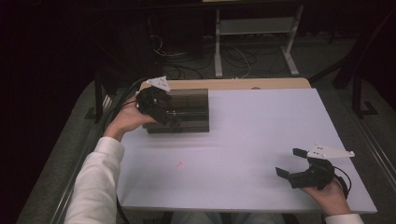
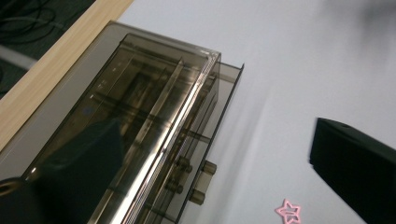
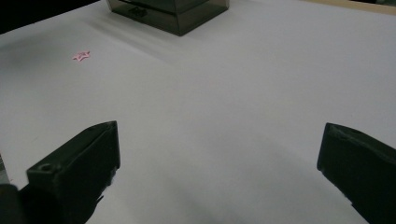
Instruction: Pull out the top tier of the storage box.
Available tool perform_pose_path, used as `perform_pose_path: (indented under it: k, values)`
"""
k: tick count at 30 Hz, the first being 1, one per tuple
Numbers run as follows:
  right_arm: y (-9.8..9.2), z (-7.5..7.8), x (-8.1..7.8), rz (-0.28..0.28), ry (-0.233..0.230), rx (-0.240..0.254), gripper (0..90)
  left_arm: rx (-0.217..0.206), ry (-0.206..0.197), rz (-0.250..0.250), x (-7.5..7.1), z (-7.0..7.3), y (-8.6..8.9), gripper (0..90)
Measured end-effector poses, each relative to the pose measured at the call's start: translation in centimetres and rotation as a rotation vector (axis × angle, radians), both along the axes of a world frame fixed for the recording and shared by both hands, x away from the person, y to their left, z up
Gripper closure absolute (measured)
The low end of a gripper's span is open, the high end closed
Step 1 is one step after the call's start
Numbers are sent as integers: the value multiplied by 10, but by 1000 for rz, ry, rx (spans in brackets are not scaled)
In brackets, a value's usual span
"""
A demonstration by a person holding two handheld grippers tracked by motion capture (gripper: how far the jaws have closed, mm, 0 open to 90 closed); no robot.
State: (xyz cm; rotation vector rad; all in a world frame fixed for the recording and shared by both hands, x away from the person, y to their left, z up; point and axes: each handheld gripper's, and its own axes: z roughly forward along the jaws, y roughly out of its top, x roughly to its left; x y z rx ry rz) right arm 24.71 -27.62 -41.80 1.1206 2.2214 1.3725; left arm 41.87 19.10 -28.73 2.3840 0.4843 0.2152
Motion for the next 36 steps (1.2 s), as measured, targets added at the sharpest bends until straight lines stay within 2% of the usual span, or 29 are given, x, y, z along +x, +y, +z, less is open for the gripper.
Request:
perform_pose_path:
  k: [2, 5, 8, 17, 19, 20, 21, 22, 25, 28, 33, 36]
  values:
    - [0, 0, 0, 0, 0, -2, 0, -12, -6, -9, -1, 1, -1, 121]
    - [0, 0, 0, 0, 1, -2, 0, 18, -20, -23, -3, -1, -3, 133]
    - [0, 0, 0, 1, 0, -2, 0, 45, -17, -38, -4, -4, -4, 142]
    - [0, 0, 1, 2, 1, -4, 0, 63, 11, -56, -2, -15, -2, 248]
    - [1, 0, 1, 3, 2, -5, 0, 73, 2, -58, -2, -18, -1, 326]
    - [1, 0, 1, 3, 2, -5, 0, 79, -2, -56, -2, -19, -1, 326]
    - [1, 0, 1, 3, 2, -6, 0, 91, -11, -56, -1, -19, -1, 397]
    - [1, 0, 1, 3, 2, -6, 0, 88, -14, -56, -2, -20, 0, 397]
    - [1, 0, 1, 3, 1, -5, 0, 77, -19, -53, -2, -23, 1, 508]
    - [1, -1, 1, 3, 3, -6, 0, 100, -26, -53, -1, -30, 2, 525]
    - [1, -1, 1, 3, 4, -7, 0, 108, -18, -50, 1, -37, 6, 553]
    - [1, -1, 1, 5, 5, -9, 0, 96, -16, -47, 2, -38, 7, 565]
